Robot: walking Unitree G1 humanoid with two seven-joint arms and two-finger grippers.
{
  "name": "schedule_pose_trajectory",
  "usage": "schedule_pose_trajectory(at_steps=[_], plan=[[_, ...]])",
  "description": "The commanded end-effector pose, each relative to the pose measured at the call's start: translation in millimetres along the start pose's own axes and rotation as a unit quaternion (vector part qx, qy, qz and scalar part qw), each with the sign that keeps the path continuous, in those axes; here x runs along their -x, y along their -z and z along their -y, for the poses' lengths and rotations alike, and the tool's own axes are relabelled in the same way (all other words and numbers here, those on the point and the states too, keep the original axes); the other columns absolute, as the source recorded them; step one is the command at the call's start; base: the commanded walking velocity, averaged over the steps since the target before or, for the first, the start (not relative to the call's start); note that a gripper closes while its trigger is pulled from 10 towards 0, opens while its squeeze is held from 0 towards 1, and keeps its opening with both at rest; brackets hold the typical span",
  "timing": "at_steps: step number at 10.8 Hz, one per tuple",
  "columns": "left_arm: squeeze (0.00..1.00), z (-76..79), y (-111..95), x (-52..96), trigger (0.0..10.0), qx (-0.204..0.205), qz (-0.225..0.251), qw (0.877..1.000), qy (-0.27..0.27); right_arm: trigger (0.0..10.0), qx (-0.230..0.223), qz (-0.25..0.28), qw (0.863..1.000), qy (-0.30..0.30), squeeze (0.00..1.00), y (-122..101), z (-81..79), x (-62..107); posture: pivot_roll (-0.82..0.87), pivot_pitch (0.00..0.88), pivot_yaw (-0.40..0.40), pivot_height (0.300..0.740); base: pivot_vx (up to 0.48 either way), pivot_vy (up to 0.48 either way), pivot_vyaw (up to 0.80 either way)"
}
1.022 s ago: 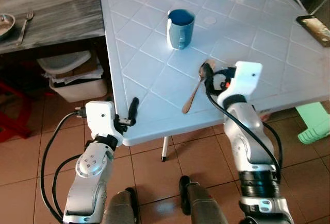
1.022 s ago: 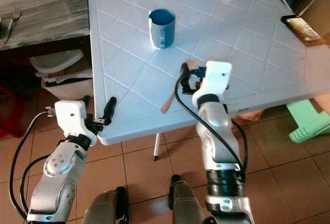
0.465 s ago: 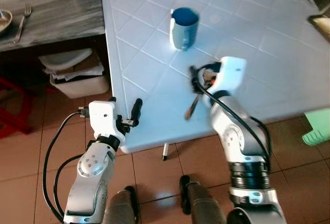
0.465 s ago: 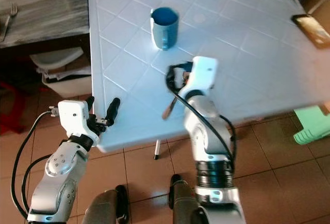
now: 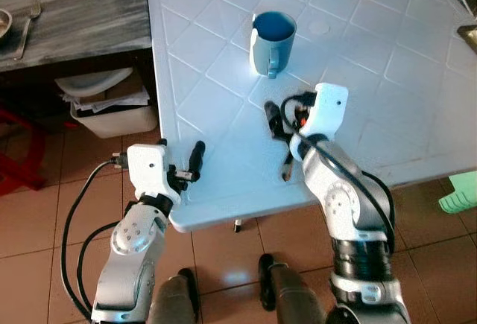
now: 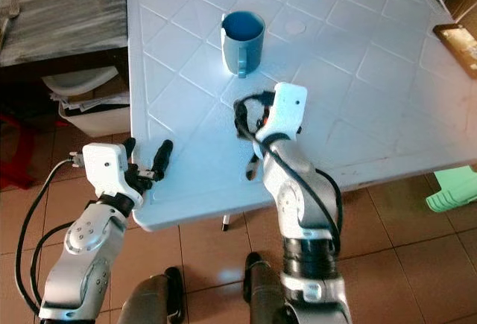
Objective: Setting the table
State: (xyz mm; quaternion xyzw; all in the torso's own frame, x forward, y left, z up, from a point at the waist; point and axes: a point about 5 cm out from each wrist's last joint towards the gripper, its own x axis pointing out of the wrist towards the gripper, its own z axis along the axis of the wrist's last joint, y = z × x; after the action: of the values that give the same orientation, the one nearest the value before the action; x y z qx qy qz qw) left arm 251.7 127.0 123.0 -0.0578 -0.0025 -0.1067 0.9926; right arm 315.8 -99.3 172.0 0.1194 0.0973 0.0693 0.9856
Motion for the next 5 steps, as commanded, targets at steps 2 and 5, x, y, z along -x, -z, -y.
schedule_pose_trajectory(at_steps=[2,5], plan=[[0.00,-0.1,5,2.1,10.0,-0.003,-0.016,1.000,0.003,10.0,0.080,-0.009,0.997,-0.011,0.00,14,9.0,2.7,-0.05,0.263,0.039,0.740,0.000,0.000,0.00],[0.00,-1.6,6,2.3,10.0,-0.009,-0.020,1.000,-0.001,10.0,0.163,0.015,0.986,-0.045,0.00,14,18.4,-1.9,-0.04,0.265,0.045,0.740,0.000,0.000,0.00]])
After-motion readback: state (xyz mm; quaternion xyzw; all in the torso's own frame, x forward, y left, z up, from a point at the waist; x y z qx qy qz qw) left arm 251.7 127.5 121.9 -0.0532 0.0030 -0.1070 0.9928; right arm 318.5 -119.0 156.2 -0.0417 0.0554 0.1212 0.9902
